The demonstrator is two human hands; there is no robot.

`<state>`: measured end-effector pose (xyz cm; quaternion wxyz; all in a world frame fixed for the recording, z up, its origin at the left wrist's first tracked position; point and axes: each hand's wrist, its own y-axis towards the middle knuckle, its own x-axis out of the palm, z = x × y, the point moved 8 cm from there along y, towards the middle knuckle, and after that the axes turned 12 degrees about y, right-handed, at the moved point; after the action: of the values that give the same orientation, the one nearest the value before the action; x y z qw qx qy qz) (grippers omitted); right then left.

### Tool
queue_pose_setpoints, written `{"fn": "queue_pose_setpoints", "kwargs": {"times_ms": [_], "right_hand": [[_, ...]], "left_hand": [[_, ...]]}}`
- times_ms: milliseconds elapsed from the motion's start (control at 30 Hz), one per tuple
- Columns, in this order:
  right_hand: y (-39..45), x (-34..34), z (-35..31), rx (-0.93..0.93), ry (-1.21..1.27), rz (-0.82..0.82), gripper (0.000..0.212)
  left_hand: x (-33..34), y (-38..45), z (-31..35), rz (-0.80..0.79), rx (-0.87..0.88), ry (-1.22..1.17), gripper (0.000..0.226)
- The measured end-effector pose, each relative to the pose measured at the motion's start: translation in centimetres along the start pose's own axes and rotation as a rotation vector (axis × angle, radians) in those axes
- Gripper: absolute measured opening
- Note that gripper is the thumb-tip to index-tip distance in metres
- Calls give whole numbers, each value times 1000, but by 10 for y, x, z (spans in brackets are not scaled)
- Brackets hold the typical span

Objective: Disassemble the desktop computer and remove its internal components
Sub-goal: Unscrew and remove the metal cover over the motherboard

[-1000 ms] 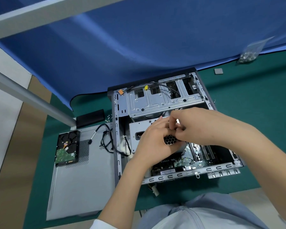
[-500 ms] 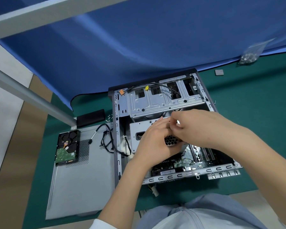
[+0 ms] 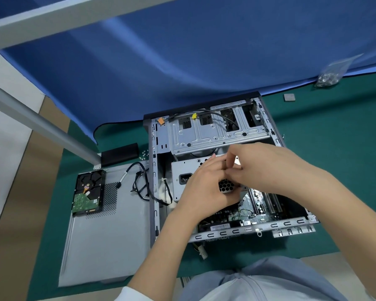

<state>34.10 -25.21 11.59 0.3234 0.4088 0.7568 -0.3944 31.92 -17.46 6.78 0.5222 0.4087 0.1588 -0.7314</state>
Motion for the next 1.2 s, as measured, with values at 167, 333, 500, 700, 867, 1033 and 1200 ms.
{"fn": "queue_pose_setpoints", "kwargs": {"times_ms": [167,333,500,700,867,1033,1200], "right_hand": [[-2,0,7,-8,63,-39,6],[-2,7,5,-19,152,-107,14],[-3,2,6,-38,230,-43,10],[-3,-12,6,-49,345,33,12],[-4,-25,11,-33,385,90,15],[-2,-28,16,-28,380,145,25],[-5,-22,12,-49,455,111,24]], "left_hand": [[3,0,-5,-18,-17,13,14],[6,0,-2,-78,-31,48,15],[6,4,0,-145,-80,88,17],[6,7,-1,-191,-106,108,15],[4,7,-1,-201,-116,169,8],[3,7,5,-211,-112,191,8],[-13,5,3,-126,-211,71,5]]}}
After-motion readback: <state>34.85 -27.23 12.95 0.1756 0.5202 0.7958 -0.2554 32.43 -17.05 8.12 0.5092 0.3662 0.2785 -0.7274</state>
